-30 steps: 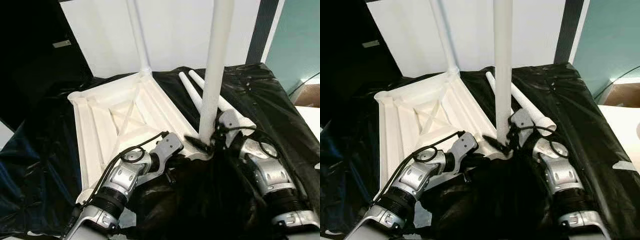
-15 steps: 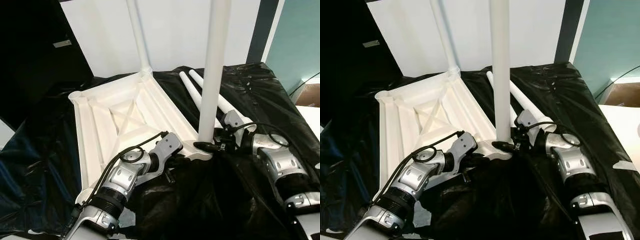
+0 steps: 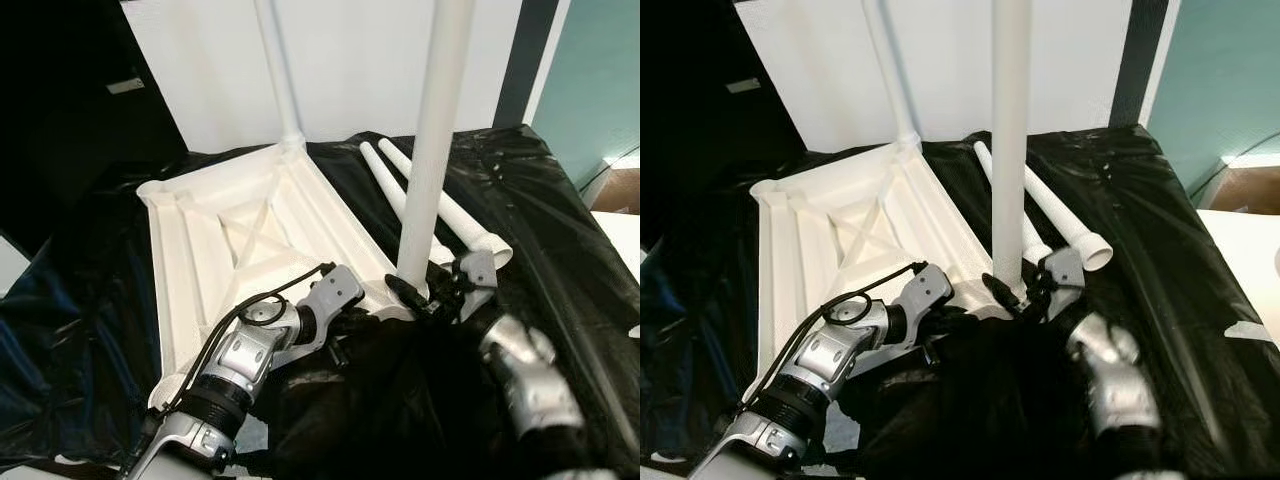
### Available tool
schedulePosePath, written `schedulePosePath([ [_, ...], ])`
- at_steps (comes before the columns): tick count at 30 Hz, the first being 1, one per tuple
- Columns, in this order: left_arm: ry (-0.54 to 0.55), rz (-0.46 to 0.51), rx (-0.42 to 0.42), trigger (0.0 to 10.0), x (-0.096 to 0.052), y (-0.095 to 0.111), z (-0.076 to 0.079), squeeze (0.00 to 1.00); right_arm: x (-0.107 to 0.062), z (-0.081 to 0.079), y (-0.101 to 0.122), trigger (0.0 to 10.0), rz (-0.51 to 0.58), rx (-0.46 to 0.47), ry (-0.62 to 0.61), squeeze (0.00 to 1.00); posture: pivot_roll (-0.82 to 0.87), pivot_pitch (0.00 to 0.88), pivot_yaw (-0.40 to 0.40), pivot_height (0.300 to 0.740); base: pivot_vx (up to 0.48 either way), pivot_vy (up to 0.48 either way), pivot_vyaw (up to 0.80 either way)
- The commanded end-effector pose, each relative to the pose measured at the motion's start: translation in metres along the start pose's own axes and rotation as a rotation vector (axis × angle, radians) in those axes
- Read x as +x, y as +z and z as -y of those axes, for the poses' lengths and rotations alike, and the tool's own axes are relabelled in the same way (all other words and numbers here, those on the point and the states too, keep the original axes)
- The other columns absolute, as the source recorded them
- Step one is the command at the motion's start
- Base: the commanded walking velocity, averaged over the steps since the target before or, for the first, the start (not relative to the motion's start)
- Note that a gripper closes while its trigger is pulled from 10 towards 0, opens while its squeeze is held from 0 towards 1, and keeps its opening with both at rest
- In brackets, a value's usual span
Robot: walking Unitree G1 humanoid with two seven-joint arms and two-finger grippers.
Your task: Building children table
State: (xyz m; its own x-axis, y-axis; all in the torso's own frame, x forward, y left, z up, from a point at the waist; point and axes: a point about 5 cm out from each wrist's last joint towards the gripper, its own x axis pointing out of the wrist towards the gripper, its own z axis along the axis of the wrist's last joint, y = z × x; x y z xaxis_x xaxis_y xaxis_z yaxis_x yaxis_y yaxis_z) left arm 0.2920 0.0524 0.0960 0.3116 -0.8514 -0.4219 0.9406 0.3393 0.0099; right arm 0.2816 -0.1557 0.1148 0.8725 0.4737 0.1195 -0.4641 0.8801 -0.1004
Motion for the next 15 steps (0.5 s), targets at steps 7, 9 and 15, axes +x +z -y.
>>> schedulePosePath([
  [7,-0.002,-0.103,-0.166,10.0,0.0008,-0.045,0.0122,0.0,0.0013,0.0084,0.0136,0.0,0.076,0.002,-0.071,0.0,0.01,0.0,0.065,0.74,0.0,0.0,0.0],
  [9,-0.002,-0.103,-0.166,10.0,0.0008,-0.045,0.0122,0.0,0.0013,0.0084,0.0136,0.0,0.076,0.002,-0.071,0.0,0.01,0.0,0.065,0.74,0.0,0.0,0.0],
  [15,-0.018,-0.108,-0.153,10.0,0.0026,-0.0431,0.0129,0.0,0.0083,-0.0015,0.0171,10.0,0.128,-0.017,-0.248,0.7,0.0,0.0,0.078,0.74,0.0,0.0,0.0],
])
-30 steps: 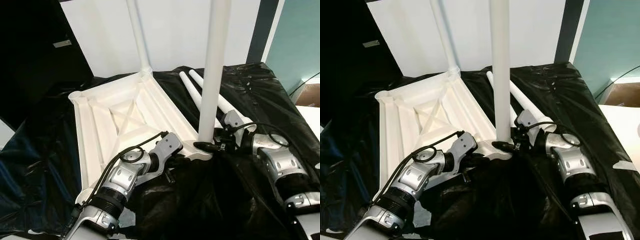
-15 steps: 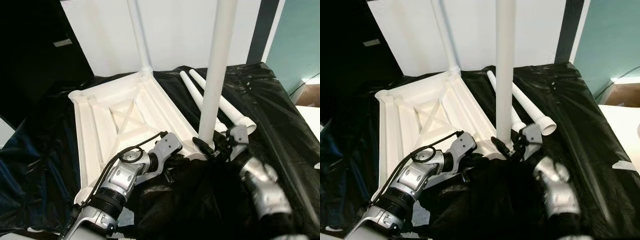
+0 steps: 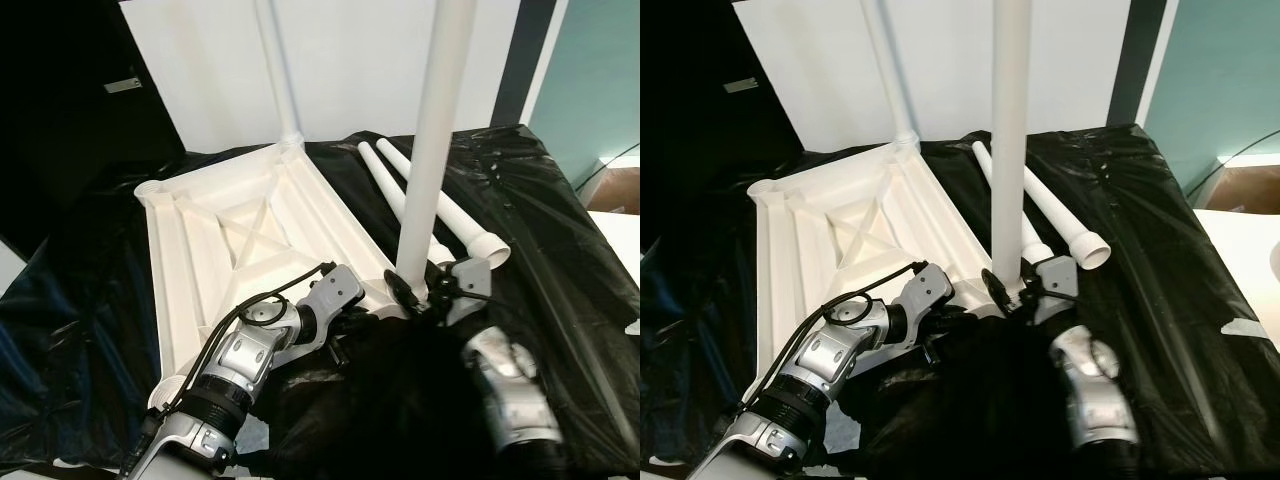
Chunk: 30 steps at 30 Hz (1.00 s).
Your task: Building children table
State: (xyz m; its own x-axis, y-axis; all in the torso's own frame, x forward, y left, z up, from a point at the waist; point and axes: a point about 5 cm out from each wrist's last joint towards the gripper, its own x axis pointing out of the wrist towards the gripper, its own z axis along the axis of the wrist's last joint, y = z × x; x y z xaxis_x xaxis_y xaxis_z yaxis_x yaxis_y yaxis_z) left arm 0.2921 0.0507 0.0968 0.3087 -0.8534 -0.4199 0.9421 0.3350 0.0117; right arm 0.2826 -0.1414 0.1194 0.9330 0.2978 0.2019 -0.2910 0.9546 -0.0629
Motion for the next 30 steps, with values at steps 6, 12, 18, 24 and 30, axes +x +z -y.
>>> schedulePosePath([
  [6,-0.017,-0.109,-0.163,10.0,0.003,-0.045,0.015,0.0,0.017,-0.003,0.006,10.0,-0.025,-0.019,0.31,0.0,-0.01,0.0,0.074,0.74,0.0,0.0,0.0],
  [12,-0.018,-0.105,-0.163,10.0,0.005,-0.044,0.015,0.0,0.024,0.003,0.007,10.0,-0.077,-0.056,0.469,0.0,-0.02,0.0,0.071,0.74,0.0,0.0,0.0],
  [18,-0.015,-0.098,-0.164,10.0,0.006,-0.043,0.014,0.0,0.03,0.024,0.012,8.6,-0.227,-0.146,0.758,0.0,-0.01,0.0,0.063,0.74,0.0,0.0,0.0],
  [24,-0.009,-0.098,-0.166,10.0,0.004,-0.044,0.014,0.0,0.034,0.031,0.016,0.0,-0.256,-0.126,0.833,0.0,0.0,0.0,0.063,0.74,0.0,0.0,0.0],
  [30,-0.006,-0.098,-0.166,10.0,0.004,-0.044,0.013,0.0,0.036,0.035,0.017,0.0,-0.26,-0.083,0.831,0.0,-0.01,0.0,0.064,0.74,0.0,0.0,0.0],
])
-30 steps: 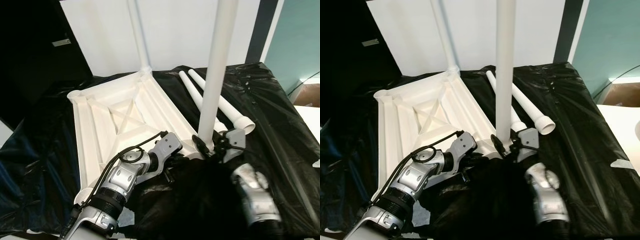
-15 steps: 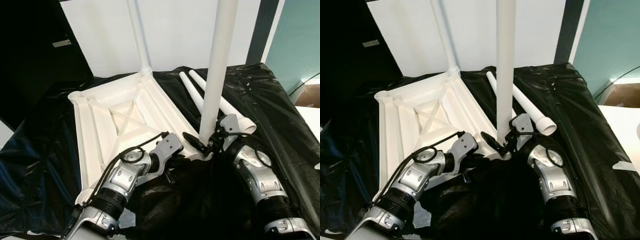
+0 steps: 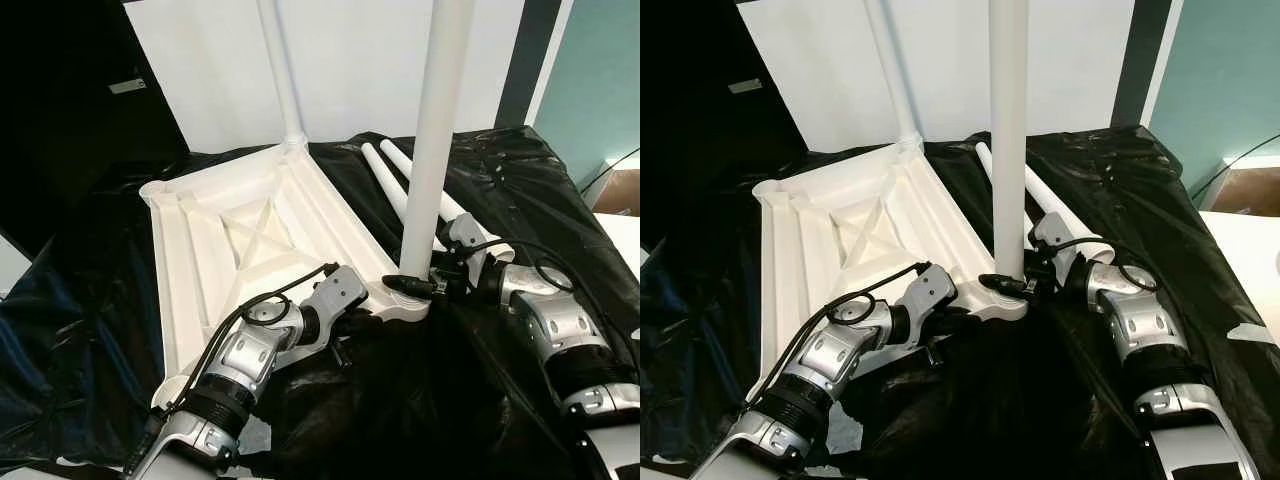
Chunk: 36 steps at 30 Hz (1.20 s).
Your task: Building children table
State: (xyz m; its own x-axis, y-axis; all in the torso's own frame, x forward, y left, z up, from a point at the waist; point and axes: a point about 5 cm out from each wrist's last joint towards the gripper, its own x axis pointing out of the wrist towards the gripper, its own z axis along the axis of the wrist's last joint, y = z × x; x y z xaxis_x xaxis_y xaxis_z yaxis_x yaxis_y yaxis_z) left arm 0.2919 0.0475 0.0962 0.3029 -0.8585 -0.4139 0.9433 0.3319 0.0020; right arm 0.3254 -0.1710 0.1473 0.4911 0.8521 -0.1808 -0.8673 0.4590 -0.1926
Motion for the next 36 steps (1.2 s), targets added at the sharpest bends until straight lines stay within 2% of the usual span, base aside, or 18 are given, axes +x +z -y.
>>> schedulePosePath([
  [1,0.002,-0.104,-0.159,10.0,0.001,-0.045,0.011,0.0,0.005,-0.007,0.0,0.0,0.025,0.031,0.049,0.0,-0.01,0.0,0.064,0.74,0.0,0.0,0.0],
  [3,0.001,-0.103,-0.158,10.0,0.001,-0.044,0.011,0.0,0.006,-0.015,-0.004,0.0,0.04,0.069,0.045,0.0,-0.01,0.0,0.064,0.74,0.0,0.0,0.0],
  [4,0.0,-0.103,-0.158,10.0,0.002,-0.044,0.012,0.0,0.01,-0.029,-0.01,0.0,0.059,0.107,0.032,0.0,-0.01,0.0,0.063,0.74,0.0,0.0,0.0],
  [6,-0.001,-0.101,-0.158,10.0,0.002,-0.044,0.012,0.0,0.018,-0.055,-0.017,0.0,0.111,0.163,-0.072,0.0,-0.01,0.0,0.064,0.74,0.0,0.0,0.0],
  [7,-0.002,-0.101,-0.158,10.0,0.002,-0.044,0.012,0.0,0.02,-0.059,-0.019,0.0,0.138,0.165,-0.186,0.0,-0.01,0.0,0.065,0.74,0.0,0.0,0.0],
  [10,-0.001,-0.103,-0.158,10.0,0.002,-0.044,0.012,0.0,0.013,-0.057,-0.021,0.0,0.215,0.172,-0.549,0.0,0.0,0.0,0.064,0.74,0.0,0.0,0.0],
  [12,0.001,-0.103,-0.16,10.0,0.001,-0.044,0.011,0.0,0.004,-0.054,-0.022,0.0,0.244,0.157,-0.692,0.0,0.0,0.0,0.064,0.74,0.0,0.0,0.0],
  [21,-0.003,-0.11,-0.159,10.0,0.0,-0.046,0.012,0.0,-0.009,-0.052,-0.022,0.0,0.247,0.138,-0.909,0.0,0.0,0.0,0.069,0.74,0.0,0.0,0.0],
  [25,-0.006,-0.111,-0.158,10.0,0.0,-0.046,0.012,0.0,-0.006,-0.053,-0.021,0.0,0.242,0.135,-0.894,0.0,-0.01,0.0,0.076,0.74,0.0,0.0,0.0],
  [26,-0.009,-0.112,-0.156,10.0,0.0,-0.046,0.012,0.0,0.001,-0.056,-0.02,5.9,0.229,0.132,-0.824,0.0,-0.01,0.0,0.078,0.74,0.0,0.0,0.0],
  [27,-0.009,-0.112,-0.156,10.0,0.0,-0.046,0.012,0.0,0.001,-0.056,-0.02,5.9,0.229,0.132,-0.824,0.0,-0.01,0.0,0.078,0.74,0.0,0.0,0.0],
  [28,-0.013,-0.112,-0.154,10.0,0.001,-0.045,0.012,0.0,0.009,-0.061,-0.018,10.0,0.222,0.153,-0.713,1.0,-0.02,0.0,0.079,0.74,0.0,0.0,0.0],
  [30,-0.013,-0.112,-0.154,10.0,0.001,-0.045,0.012,0.0,0.009,-0.061,-0.018,10.0,0.222,0.153,-0.713,1.0,-0.02,0.0,0.079,0.74,0.0,0.0,0.0],
  [31,-0.017,-0.112,-0.152,10.0,0.002,-0.045,0.013,0.0,0.021,-0.066,-0.014,10.0,0.187,0.14,-0.457,0.78,-0.02,0.0,0.076,0.74,0.0,0.0,0.0],
  [32,-0.017,-0.112,-0.152,10.0,0.002,-0.045,0.013,0.0,0.021,-0.066,-0.014,10.0,0.187,0.14,-0.457,0.78,-0.02,0.0,0.076,0.74,0.0,0.0,0.0],
  [33,-0.018,-0.112,-0.152,10.0,0.002,-0.045,0.013,0.0,0.022,-0.065,-0.012,10.0,0.173,0.12,-0.368,0.0,-0.02,0.0,0.075,0.74,0.0,0.0,0.0],
  [34,-0.018,-0.112,-0.152,10.0,0.002,-0.045,0.013,0.0,0.022,-0.065,-0.012,10.0,0.173,0.12,-0.368,0.0,-0.02,0.0,0.075,0.74,0.0,0.0,0.0],
  [36,-0.02,-0.112,-0.152,10.0,0.003,-0.045,0.013,0.0,0.017,-0.058,-0.008,10.0,0.138,0.054,-0.187,0.0,-0.03,0.0,0.074,0.74,0.0,0.0,0.0],
])
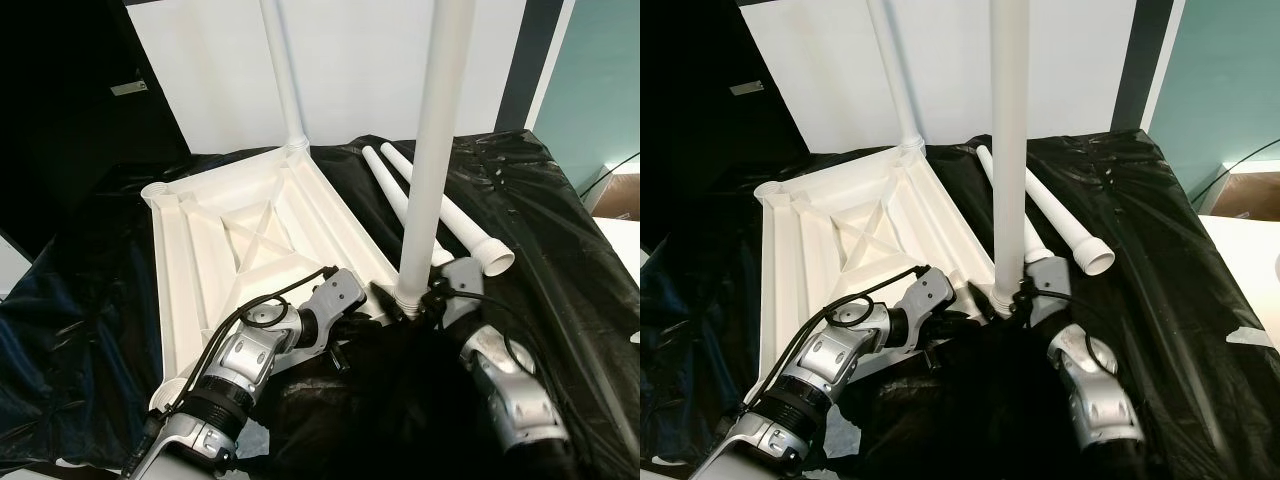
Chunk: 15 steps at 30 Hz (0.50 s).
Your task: Building children table
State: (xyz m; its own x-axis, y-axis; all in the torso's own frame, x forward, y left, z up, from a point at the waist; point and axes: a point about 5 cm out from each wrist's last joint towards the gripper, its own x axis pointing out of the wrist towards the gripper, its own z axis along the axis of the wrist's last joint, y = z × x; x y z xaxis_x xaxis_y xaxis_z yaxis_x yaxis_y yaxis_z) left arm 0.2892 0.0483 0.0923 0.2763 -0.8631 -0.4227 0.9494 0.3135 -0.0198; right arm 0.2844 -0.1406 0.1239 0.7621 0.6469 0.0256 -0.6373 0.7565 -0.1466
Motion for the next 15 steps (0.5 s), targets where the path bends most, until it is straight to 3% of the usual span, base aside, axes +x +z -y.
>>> schedulePosePath([
  [1,0.007,-0.1,-0.142,10.0,0.004,-0.041,0.01,0.0,0.005,-0.007,0.002,10.0,-0.01,-0.01,0.188,0.0,-0.03,0.0,0.074,0.74,0.0,0.0,0.0],
  [4,0.006,-0.1,-0.141,10.0,0.004,-0.041,0.01,0.0,0.002,0.005,0.006,10.0,-0.048,-0.072,0.32,0.0,-0.02,0.0,0.074,0.74,0.0,0.0,0.0],
  [8,0.006,-0.1,-0.141,10.0,0.004,-0.041,0.01,0.0,0.002,0.005,0.006,10.0,-0.048,-0.072,0.32,0.0,-0.02,0.0,0.074,0.74,0.0,0.0,0.0],
  [9,0.007,-0.1,-0.141,10.0,0.004,-0.041,0.01,0.0,0.002,0.013,0.007,10.0,-0.079,-0.111,0.366,0.0,-0.02,0.0,0.072,0.74,0.0,0.0,0.0],
  [10,0.011,-0.1,-0.14,10.0,0.003,-0.041,0.009,0.0,0.0,0.021,0.008,0.0,-0.122,-0.122,0.441,0.0,-0.02,0.0,0.071,0.74,0.0,0.0,0.0],
  [15,0.018,-0.099,-0.142,10.0,0.001,-0.042,0.008,0.0,-0.011,0.033,0.009,0.0,-0.23,-0.089,0.608,0.0,-0.01,0.0,0.069,0.74,0.0,0.0,0.0],
])
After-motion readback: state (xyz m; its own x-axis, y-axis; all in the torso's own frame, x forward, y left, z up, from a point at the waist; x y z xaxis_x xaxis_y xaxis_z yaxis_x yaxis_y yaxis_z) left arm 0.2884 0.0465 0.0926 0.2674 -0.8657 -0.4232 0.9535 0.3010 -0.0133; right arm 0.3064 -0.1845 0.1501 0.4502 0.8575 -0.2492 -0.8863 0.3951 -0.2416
